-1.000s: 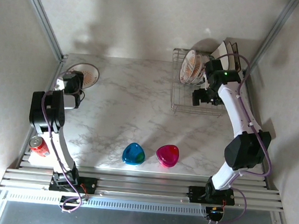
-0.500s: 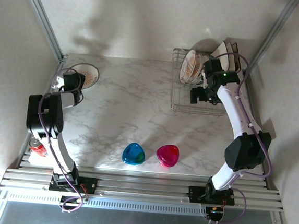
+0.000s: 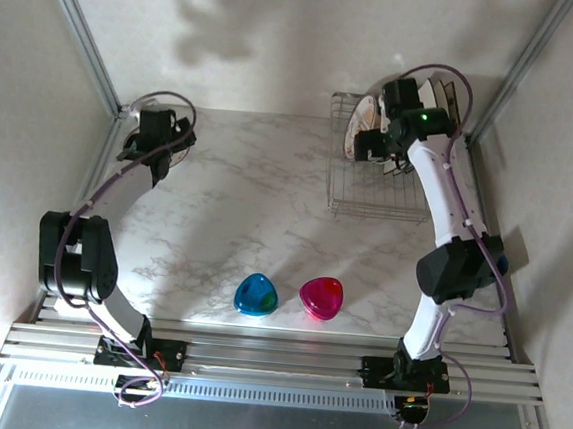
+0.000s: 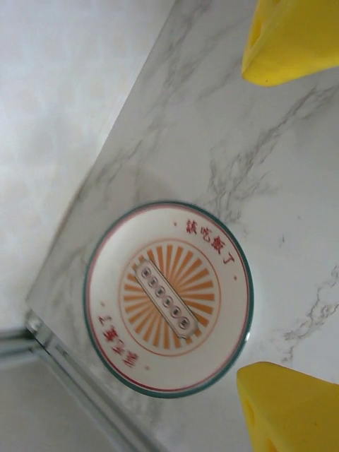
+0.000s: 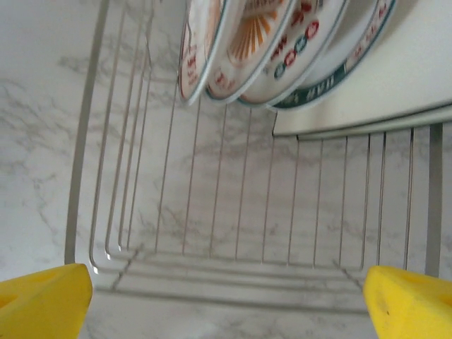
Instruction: Unload the plates from the dish rack
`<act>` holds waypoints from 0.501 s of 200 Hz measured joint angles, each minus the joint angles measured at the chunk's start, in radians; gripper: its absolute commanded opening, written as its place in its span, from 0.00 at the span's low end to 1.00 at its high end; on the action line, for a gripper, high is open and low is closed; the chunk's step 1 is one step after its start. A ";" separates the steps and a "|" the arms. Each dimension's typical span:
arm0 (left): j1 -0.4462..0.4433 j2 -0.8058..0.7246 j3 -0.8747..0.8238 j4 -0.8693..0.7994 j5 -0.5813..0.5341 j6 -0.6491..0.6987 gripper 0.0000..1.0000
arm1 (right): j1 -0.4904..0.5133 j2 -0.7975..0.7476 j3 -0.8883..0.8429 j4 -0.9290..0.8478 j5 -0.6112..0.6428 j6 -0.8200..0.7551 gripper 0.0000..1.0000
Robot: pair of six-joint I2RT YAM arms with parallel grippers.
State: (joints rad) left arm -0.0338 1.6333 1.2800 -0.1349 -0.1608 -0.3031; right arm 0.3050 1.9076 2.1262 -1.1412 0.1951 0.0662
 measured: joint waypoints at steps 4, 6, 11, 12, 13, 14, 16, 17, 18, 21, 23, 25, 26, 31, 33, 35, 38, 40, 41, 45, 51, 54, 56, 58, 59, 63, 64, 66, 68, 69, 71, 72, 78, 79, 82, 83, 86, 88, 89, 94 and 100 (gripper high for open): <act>-0.006 0.001 0.029 -0.031 0.000 0.023 1.00 | 0.001 0.021 0.029 0.000 0.003 0.000 0.99; -0.008 0.002 0.039 -0.041 0.001 0.031 1.00 | 0.001 0.032 0.043 -0.001 0.004 0.000 0.99; -0.017 0.005 0.075 -0.084 0.003 0.058 1.00 | 0.002 0.058 0.079 -0.003 0.007 0.000 0.99; -0.018 0.006 0.080 -0.089 0.003 0.061 1.00 | 0.002 0.061 0.084 -0.003 0.008 0.000 0.99; -0.020 0.007 0.090 -0.101 0.003 0.068 0.99 | 0.002 0.065 0.089 -0.003 0.009 0.000 0.99; -0.021 0.007 0.095 -0.107 0.003 0.071 0.99 | 0.002 0.072 0.099 -0.004 0.011 0.000 0.99; -0.024 0.010 0.109 -0.122 0.004 0.081 1.00 | 0.002 0.078 0.108 -0.005 0.012 0.000 0.99; -0.025 0.011 0.114 -0.127 0.004 0.084 1.00 | 0.002 0.086 0.118 -0.005 0.013 0.000 0.99; -0.026 0.012 0.119 -0.132 0.004 0.087 0.99 | 0.002 0.090 0.122 -0.005 0.013 0.000 0.99; -0.030 0.015 0.138 -0.155 0.005 0.100 1.00 | 0.002 0.106 0.145 -0.010 0.016 0.000 0.99; -0.032 0.018 0.152 -0.170 0.006 0.108 1.00 | 0.002 0.117 0.161 -0.011 0.018 0.000 0.99; -0.035 0.021 0.165 -0.185 0.008 0.118 1.00 | 0.002 0.128 0.175 -0.013 0.018 0.000 0.99; -0.035 0.022 0.169 -0.190 0.008 0.121 0.99 | 0.002 0.132 0.180 -0.013 0.019 0.000 0.99; -0.041 0.031 0.198 -0.225 0.012 0.138 1.00 | 0.002 0.156 0.214 -0.016 0.022 0.000 0.99; -0.044 0.034 0.210 -0.240 0.013 0.147 1.00 | 0.002 0.167 0.229 -0.018 0.022 0.000 0.99; -0.045 0.037 0.218 -0.251 0.015 0.152 1.00 | 0.002 0.177 0.245 -0.021 0.024 0.000 0.99; -0.049 0.043 0.236 -0.272 0.019 0.164 1.00 | 0.002 0.192 0.266 -0.025 0.025 0.000 0.99; -0.051 0.046 0.241 -0.281 0.021 0.169 1.00 | 0.002 0.203 0.282 -0.029 0.027 0.000 0.99; -0.052 0.048 0.248 -0.288 0.024 0.174 1.00 | 0.002 0.206 0.287 -0.030 0.027 0.000 0.99; -0.056 0.053 0.260 -0.306 0.032 0.184 1.00 | 0.002 0.222 0.310 -0.031 0.030 0.000 0.99; -0.061 0.063 0.279 -0.340 0.042 0.204 1.00 | 0.002 0.249 0.347 -0.033 0.033 -0.001 0.99; -0.064 0.066 0.286 -0.354 0.047 0.211 1.00 | 0.002 0.261 0.362 -0.034 0.035 -0.002 0.99; -0.065 0.069 0.290 -0.362 0.051 0.216 1.00 | 0.002 0.268 0.372 -0.035 0.037 -0.002 0.99; -0.066 0.071 0.293 -0.369 0.055 0.220 1.00 | 0.002 0.273 0.378 -0.034 0.037 -0.003 0.99; -0.068 0.072 0.296 -0.376 0.058 0.225 1.00 | 0.002 0.278 0.385 -0.035 0.038 -0.003 0.99; -0.070 0.077 0.301 -0.391 0.065 0.233 1.00 | 0.002 0.288 0.399 -0.035 0.040 -0.003 0.99; -0.071 0.079 0.303 -0.397 0.068 0.236 1.00 | 0.002 0.293 0.404 -0.034 0.040 -0.003 0.99; -0.071 0.080 0.304 -0.403 0.071 0.240 1.00 | 0.002 0.297 0.409 -0.034 0.040 -0.003 0.99; -0.072 0.083 0.307 -0.412 0.075 0.246 1.00 | 0.002 0.304 0.416 -0.034 0.040 -0.003 0.99; -0.072 0.084 0.308 -0.415 0.077 0.248 0.99 | 0.002 0.305 0.418 -0.034 0.040 -0.003 0.99; -0.074 0.086 0.310 -0.424 0.082 0.252 1.00 | 0.002 0.311 0.425 -0.034 0.040 -0.004 0.99; -0.075 0.087 0.311 -0.427 0.084 0.254 1.00 | 0.002 0.315 0.429 -0.034 0.040 -0.005 0.99; -0.078 0.097 0.318 -0.455 0.093 0.267 1.00 | 0.002 0.328 0.441 -0.031 0.040 -0.008 0.99; -0.079 0.098 0.319 -0.458 0.094 0.268 1.00 | 0.002 0.330 0.443 -0.031 0.040 -0.008 0.99; -0.081 0.102 0.322 -0.470 0.095 0.274 1.00 | 0.002 0.335 0.448 -0.029 0.041 -0.010 0.99; -0.081 0.104 0.323 -0.474 0.096 0.276 1.00 | 0.002 0.338 0.450 -0.028 0.040 -0.011 0.99; -0.083 0.109 0.326 -0.484 0.098 0.281 1.00 | 0.002 0.344 0.453 -0.026 0.040 -0.011 0.99; -0.084 0.112 0.329 -0.494 0.098 0.283 1.00 | 0.002 0.348 0.455 -0.023 0.040 -0.012 0.99; -0.084 0.113 0.330 -0.496 0.098 0.285 1.00 | 0.002 0.349 0.456 -0.023 0.040 -0.012 0.99; -0.089 0.118 0.333 -0.512 0.098 0.291 1.00 | 0.002 0.358 0.459 -0.018 0.040 -0.015 0.98; -0.092 0.123 0.333 -0.527 0.099 0.298 1.00 | 0.002 0.369 0.462 -0.010 0.040 -0.019 0.97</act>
State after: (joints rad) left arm -0.1261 1.7565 1.6131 -0.6617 -0.0620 -0.0048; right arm 0.3065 2.2765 2.5877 -1.1507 0.2356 0.0475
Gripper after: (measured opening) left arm 0.995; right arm 0.986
